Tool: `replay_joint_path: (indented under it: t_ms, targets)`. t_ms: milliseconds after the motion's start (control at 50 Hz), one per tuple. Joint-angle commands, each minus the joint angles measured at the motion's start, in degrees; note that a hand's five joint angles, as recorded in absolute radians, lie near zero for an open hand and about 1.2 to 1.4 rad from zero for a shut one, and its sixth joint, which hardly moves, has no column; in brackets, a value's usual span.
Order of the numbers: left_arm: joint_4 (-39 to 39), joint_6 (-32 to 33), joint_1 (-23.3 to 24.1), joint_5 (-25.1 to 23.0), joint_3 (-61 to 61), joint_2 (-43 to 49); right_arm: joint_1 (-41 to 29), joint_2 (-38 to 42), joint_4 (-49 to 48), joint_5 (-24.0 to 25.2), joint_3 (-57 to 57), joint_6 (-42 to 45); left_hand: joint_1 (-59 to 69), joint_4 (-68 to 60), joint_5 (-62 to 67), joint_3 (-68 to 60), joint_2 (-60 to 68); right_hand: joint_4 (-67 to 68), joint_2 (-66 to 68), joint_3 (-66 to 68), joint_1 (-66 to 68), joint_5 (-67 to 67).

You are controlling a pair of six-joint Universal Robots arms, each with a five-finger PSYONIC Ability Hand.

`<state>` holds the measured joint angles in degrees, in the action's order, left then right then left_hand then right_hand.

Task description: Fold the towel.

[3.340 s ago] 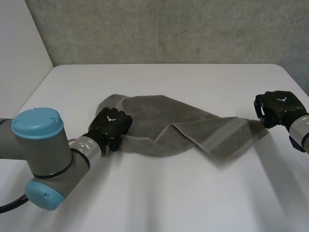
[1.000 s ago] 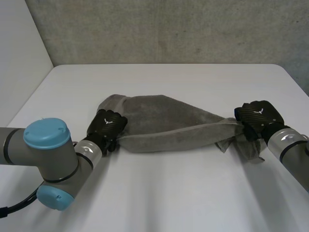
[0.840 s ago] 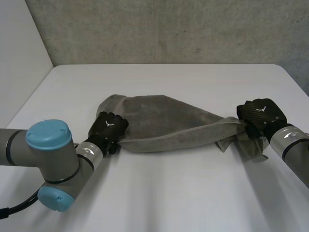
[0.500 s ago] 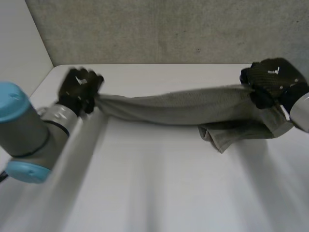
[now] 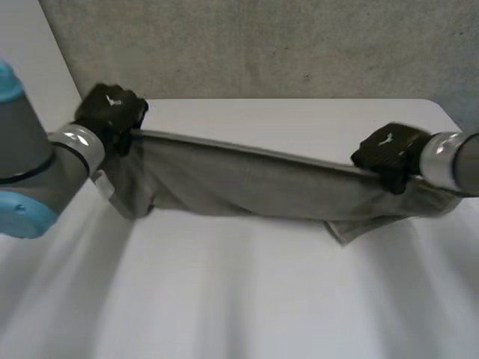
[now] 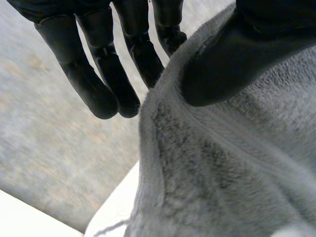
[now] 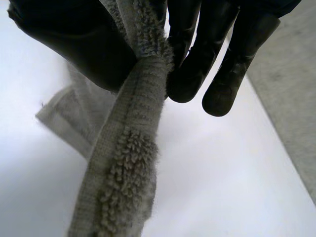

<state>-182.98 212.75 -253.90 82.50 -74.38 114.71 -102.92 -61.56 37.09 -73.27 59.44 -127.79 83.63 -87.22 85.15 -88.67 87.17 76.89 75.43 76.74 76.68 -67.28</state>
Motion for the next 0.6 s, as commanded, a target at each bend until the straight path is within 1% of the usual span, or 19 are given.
replay_joint_path:
  t_ms: [20, 40, 80, 100, 160, 180, 220, 240, 260, 280, 340, 360, 380, 400, 440, 460, 500, 560, 600]
  targets:
    - [-3.5, 1.9, 0.0, 0.1, 9.6, 8.9, -5.3, 9.1, -13.4, -6.6, -9.5, 1.8, -3.6, 7.2, -15.1, 8.7, -7.2, 3.1, 4.6, 3.3, 3.3, -2.7]
    - [-3.5, 1.9, 0.0, 0.1, 9.6, 8.9, -5.4, 9.1, -13.4, -6.6, -9.5, 1.8, -3.6, 7.2, -15.1, 8.7, -7.2, 3.1, 4.6, 3.3, 3.3, -2.7]
    - [-8.9, 0.0, 0.0, 0.8, 14.5, 8.8, -6.8, 8.8, -27.3, -7.8, -12.7, 1.3, -3.6, 7.2, -15.1, 8.7, -7.2, 3.1, 4.6, 3.3, 3.3, -2.7]
    - [-8.9, 0.0, 0.0, 0.8, 14.5, 8.8, -6.9, 8.8, -27.4, -7.8, -12.7, 1.3, -3.6, 7.2, -15.1, 8.7, -7.2, 3.1, 4.6, 3.3, 3.3, -2.7]
    - [-24.6, -10.6, 0.0, 4.3, 15.7, 4.8, -7.0, 2.8, -56.9, -8.0, -6.9, -1.8, -3.6, 7.2, -15.1, 8.7, -7.2, 3.1, 4.6, 3.3, 3.3, -2.7]
    - [-24.7, -10.7, 0.0, 4.3, 15.7, 4.7, -7.0, 2.8, -57.0, -8.0, -6.9, -1.9, -3.6, 7.2, -15.1, 8.7, -7.2, 3.1, 4.6, 3.3, 3.3, -2.7]
    - [-35.1, -21.2, -1.1, 4.7, 12.7, 0.7, -7.1, -4.9, -69.6, -8.0, -0.1, -5.9, -3.6, 7.2, -15.1, 8.7, -7.2, 3.1, 4.6, 3.3, 3.3, -2.7]
    - [-35.2, -21.2, -1.1, 4.7, 12.7, 0.7, -7.1, -4.9, -69.7, -8.0, 0.0, -5.9, -3.6, 7.2, -15.1, 8.7, -7.2, 3.1, 4.6, 3.3, 3.3, -2.7]
    - [-37.5, -25.4, -2.1, 4.4, 11.2, -1.1, -6.9, -6.8, -70.4, -7.9, 1.9, -7.7, -3.6, 7.2, -15.1, 8.7, -7.2, 3.1, 4.6, 3.3, 3.3, -2.7]
    - [-36.8, -27.6, -3.2, 4.0, 9.9, -2.5, -6.4, -6.9, -68.9, -8.0, 2.5, -9.1, -3.6, 7.2, -15.1, 8.7, -7.2, 3.1, 4.6, 3.3, 3.3, -2.7]
    - [-34.9, -28.7, -3.9, 3.3, 8.9, -3.1, -6.2, -6.7, -65.8, -7.9, 3.0, -10.2, -3.6, 7.2, -15.1, 8.7, -7.2, 3.1, 4.6, 3.3, 3.3, -2.7]
    - [-32.6, -29.0, -3.9, 1.8, 7.9, -3.0, -6.2, -6.5, -61.4, -7.8, 3.2, -10.7, -3.6, 7.2, -15.1, 8.7, -7.2, 3.1, 4.6, 3.3, 3.3, -2.7]
    - [-30.1, -29.0, -3.7, 0.1, 7.0, -2.4, -6.2, -5.7, -56.2, -7.7, 3.2, -10.6, -3.6, 7.2, -15.1, 8.7, -7.2, 3.1, 4.6, 3.3, 3.3, -2.7]
    - [-30.1, -29.0, -3.7, 0.1, 7.0, -2.4, -6.2, -5.7, -56.2, -7.7, 3.2, -10.6, -3.6, 7.2, -15.1, 8.7, -7.2, 3.1, 4.6, 3.3, 3.3, -2.7]
    - [-24.3, -28.3, -3.5, -3.4, 4.3, -0.4, -6.8, -3.7, -46.3, -7.2, 3.4, -10.4, -3.6, 7.2, -15.1, 8.7, -7.2, 3.1, 4.6, 3.3, 3.3, -2.7]
    - [-24.3, -28.3, -3.5, -3.4, 4.2, -0.4, -6.9, -3.7, -46.2, -7.2, 3.4, -10.4, -3.6, 7.2, -15.1, 8.7, -7.2, 3.1, 4.6, 3.3, 3.3, -2.7]
    - [-19.4, -26.9, -3.4, -5.2, 1.4, 1.6, -7.0, -2.3, -38.4, -7.1, 4.3, -10.3, -3.6, 7.2, -15.1, 8.7, -7.2, 3.1, 4.6, 3.3, 3.3, -2.7]
    - [-17.7, -25.6, -3.4, -5.2, -0.2, 2.4, -7.0, -1.9, -35.5, -7.1, 5.3, -10.4, -3.6, 7.2, -15.1, 8.7, -7.2, 3.1, 4.6, 3.3, 3.3, -2.7]
    - [-15.4, -21.6, -3.5, -5.2, -4.2, 3.5, -6.9, -1.0, -32.3, -6.9, 8.9, -10.4, -3.6, 7.2, -15.1, 8.7, -7.2, 3.1, 4.6, 3.3, 3.3, -2.7]
